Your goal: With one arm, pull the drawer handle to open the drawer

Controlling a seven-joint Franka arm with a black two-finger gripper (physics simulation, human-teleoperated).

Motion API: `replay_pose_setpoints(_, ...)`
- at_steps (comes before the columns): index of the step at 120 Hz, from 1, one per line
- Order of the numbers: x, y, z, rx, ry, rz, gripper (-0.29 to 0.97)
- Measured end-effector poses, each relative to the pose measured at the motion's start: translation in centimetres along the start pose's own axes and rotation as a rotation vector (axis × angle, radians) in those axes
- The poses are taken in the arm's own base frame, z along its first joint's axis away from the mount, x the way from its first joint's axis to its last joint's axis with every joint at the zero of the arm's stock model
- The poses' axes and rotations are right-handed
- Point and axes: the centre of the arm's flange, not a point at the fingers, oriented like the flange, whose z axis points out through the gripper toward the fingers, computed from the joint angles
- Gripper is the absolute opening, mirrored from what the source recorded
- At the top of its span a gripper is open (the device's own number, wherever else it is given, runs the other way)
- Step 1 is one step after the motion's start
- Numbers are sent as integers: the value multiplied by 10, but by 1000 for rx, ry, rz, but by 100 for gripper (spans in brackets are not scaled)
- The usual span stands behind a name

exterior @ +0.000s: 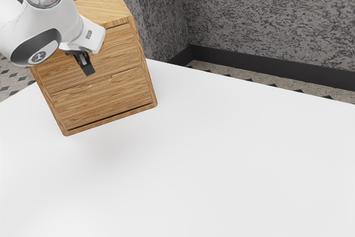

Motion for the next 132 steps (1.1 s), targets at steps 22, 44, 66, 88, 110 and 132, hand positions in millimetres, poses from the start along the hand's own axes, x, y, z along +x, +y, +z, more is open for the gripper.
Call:
replay_pose_setpoints(22, 0, -9, 2, 2, 6, -15, 68)
replay_pose_setpoints(44, 1, -9, 10, -4, 0, -15, 68)
replay_pose_setpoints(66, 5, -4, 17, -11, -6, -4, 68)
replay_pose_setpoints(88, 5, 0, 21, -21, 2, -1, 68)
replay_pose_setpoints(110, 7, 5, 24, -26, 16, 6, 68)
replay_pose_setpoints(132, 9, 10, 23, -25, 33, 9, 67)
